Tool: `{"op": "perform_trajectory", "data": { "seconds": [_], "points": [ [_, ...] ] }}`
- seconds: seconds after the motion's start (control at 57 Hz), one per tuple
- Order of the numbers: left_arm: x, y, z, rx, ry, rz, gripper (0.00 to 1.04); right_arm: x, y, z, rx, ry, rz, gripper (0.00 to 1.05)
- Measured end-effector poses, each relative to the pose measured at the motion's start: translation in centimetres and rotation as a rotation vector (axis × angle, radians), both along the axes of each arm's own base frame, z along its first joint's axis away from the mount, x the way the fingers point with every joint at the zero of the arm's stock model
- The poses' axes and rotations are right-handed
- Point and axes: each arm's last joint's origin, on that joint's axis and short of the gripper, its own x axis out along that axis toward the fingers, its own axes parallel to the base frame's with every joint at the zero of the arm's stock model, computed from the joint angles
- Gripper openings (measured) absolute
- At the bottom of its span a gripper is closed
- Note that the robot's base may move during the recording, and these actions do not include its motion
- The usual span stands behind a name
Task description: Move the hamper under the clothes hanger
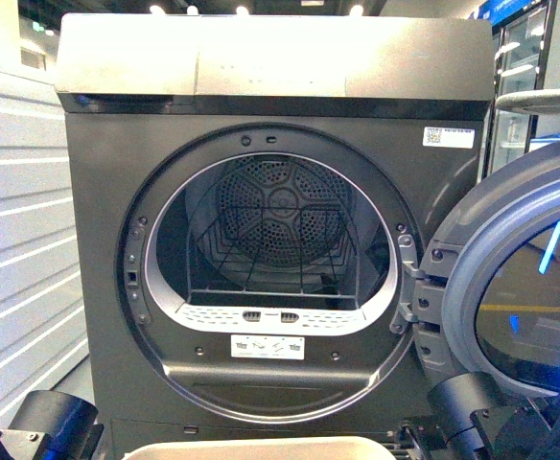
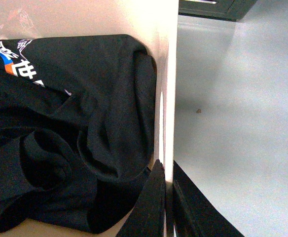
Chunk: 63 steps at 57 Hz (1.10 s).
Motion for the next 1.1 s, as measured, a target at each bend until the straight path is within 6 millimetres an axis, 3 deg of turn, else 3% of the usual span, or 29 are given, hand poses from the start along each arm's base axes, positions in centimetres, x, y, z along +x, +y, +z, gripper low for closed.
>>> {"op": "perform_trajectory", "data": {
  "seconds": [0.228,0.386,0.701,1.104],
  "points": [
    [0.0,0.1,0.0,0.000,0.000,0.002,0.04,0.0,0.0,0.0,0.000,0.000,0.001,0.03],
    [0.1,1.3,0.0,0.019,-0.001,0.039,0.04,-0.2,1.1,0.0,0.019,0.003,0.037,0.03],
    [0.1,-0.3,0.4,-0.003,-0.010,-0.017,0.04,0.2,-0.6,0.2,-0.004,-0.008,-0.013,0.03],
    [0.1,0.2,0.5,0.006,-0.012,0.001,0.04,0.1,0.0,0.3,0.006,-0.008,0.005,0.03]
  ]
}}
